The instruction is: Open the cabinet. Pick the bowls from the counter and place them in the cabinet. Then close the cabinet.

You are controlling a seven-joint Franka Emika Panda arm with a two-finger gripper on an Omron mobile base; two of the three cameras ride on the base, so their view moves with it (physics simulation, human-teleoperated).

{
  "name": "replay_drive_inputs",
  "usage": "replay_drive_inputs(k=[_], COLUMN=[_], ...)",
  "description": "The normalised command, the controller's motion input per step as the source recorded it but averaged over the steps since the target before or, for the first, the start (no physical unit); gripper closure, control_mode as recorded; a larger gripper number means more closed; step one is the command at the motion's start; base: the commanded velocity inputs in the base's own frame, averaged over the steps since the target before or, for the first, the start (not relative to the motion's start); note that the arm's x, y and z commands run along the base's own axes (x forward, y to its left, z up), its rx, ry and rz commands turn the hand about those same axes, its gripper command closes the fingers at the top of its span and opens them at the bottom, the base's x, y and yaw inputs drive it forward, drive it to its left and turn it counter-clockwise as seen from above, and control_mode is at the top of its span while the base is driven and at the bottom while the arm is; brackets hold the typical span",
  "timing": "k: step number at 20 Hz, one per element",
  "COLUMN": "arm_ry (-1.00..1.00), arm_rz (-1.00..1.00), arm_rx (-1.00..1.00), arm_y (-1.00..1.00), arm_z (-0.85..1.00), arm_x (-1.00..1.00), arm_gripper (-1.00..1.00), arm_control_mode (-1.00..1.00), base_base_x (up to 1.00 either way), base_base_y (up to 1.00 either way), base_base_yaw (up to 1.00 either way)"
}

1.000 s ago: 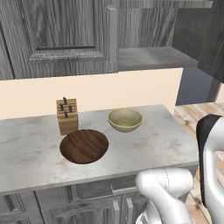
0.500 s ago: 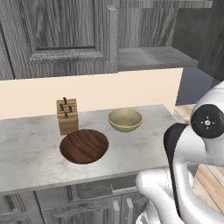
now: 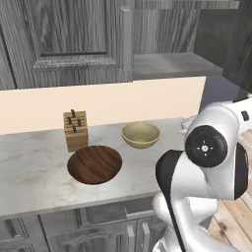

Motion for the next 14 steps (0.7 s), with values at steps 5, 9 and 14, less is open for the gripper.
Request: replay_drive_inputs(k=[5, 9, 14], arm_ry=[-0.41, -0.4, -0.29], arm_rz=[0.23, 0.35, 0.38], arm_rx=[0.41, 0.23, 0.08], arm_y=[0.49, 0.28, 0.09], arm_z=[-0.3, -0.02, 0.0], arm_x=[-0.08, -0.17, -0.16], arm_gripper=[-1.0, -1.0, -1.0], arm_control_mode=[-1.0, -1.0, -1.0], base_base_x=[0.0, 0.0, 0.0], base_base_y=[0.0, 0.0, 0.0], base_base_yaw=[0.0, 0.0, 0.0])
